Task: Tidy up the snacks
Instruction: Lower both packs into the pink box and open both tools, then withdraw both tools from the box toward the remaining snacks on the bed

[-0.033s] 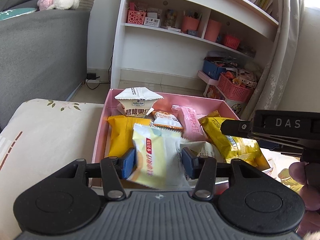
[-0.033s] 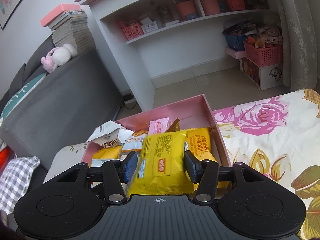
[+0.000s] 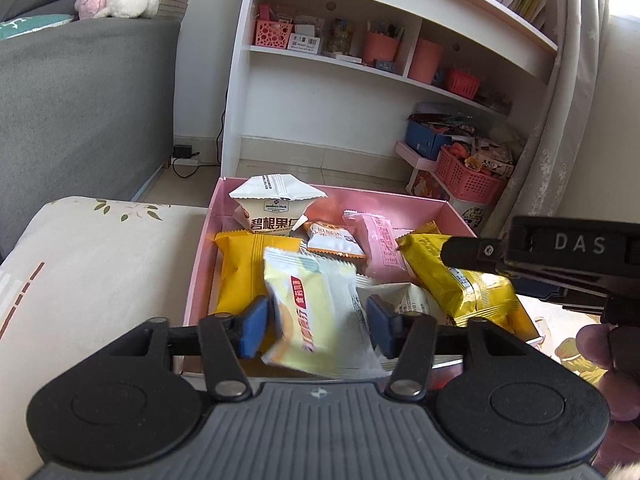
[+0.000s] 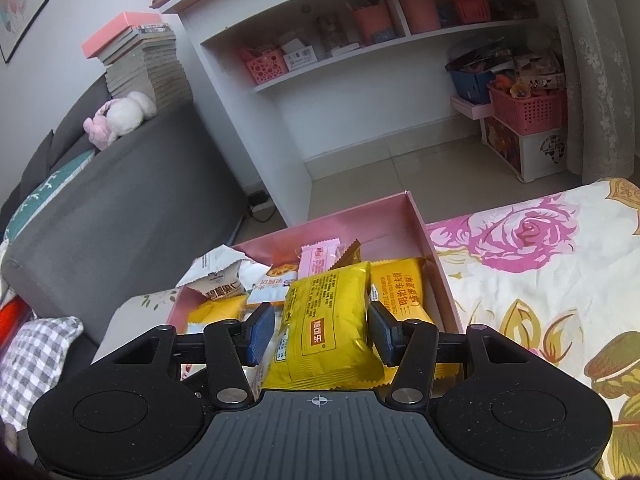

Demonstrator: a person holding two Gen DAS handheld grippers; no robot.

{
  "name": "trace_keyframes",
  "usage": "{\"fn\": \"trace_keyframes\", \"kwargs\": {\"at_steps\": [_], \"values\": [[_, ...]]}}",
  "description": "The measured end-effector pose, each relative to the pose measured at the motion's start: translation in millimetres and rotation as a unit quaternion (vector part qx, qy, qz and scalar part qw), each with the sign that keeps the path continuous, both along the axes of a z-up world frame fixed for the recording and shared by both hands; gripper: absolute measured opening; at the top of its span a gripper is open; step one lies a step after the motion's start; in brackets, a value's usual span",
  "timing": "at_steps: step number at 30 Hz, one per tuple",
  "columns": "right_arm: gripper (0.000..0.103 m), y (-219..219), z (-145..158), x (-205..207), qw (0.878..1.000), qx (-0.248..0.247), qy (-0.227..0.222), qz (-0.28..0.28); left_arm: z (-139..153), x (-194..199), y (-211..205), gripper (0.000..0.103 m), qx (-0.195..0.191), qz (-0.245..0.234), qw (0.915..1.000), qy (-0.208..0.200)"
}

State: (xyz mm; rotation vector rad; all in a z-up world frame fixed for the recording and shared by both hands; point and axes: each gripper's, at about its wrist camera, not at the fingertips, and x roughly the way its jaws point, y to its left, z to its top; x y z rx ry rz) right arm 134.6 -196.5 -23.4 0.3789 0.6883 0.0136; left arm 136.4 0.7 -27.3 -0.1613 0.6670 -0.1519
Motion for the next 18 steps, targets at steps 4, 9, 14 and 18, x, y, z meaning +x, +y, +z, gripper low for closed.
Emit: {"fn": "trace_keyframes", "kwargs": {"at_steps": [4,9,14,18], "values": [[0.071,-1.5,5.0,-1.5,1.0,0.001,-0.001,-0.001,1.5,-0.1,0.2,0.07,0.001,0.0,1.0,0.003],[0.077,-0.4,8.7,-6.0,1.0,-0.011,0.005,0.002,5.2,-4.9,-0.8,0.088,0.015,-0.012,0.9998,-0.002],[0.084,-1.8,17.7,-17.5,1.0,-0.014,0.004,0.006,11.8,-14.8,-2.9,0.097,0.031,-0.023,0.9992,-0.006],[0.087,0.8,23.3,-30.0,0.999,-0.027,0.006,0.015,16.8,-22.7,-0.7,0.101,0.038,-0.03,0.9988,-0.005]]}}
